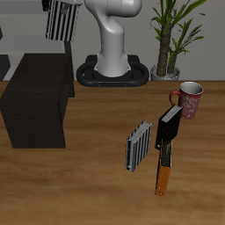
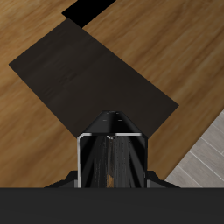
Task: Place the right striped book upright on top of the shelf and place the left striped book upright on top of the shelf
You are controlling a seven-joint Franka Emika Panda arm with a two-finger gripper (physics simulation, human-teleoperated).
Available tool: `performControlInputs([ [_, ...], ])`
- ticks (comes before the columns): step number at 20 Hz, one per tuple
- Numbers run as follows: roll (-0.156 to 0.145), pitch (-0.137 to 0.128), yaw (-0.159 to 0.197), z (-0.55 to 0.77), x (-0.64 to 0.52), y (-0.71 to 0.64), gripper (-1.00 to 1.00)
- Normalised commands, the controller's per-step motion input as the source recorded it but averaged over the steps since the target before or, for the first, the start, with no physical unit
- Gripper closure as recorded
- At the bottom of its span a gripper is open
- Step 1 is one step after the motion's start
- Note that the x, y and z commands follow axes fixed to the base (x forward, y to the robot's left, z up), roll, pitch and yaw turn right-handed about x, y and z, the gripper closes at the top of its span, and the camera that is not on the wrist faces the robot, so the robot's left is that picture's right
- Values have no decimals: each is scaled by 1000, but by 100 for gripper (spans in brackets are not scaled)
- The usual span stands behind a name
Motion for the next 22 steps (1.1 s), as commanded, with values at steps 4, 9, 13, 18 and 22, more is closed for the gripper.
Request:
performControlInputs([
  [4,16,49,-64,-34,159,-260,100],
  [9,-44,48,-76,-73,168,-296,100],
  [13,-39,40,-51,-62,220,-312,100],
  [18,2,27,-31,-110,73,-127,100],
  [22,5,52,9,-153,148,-16,-100],
])
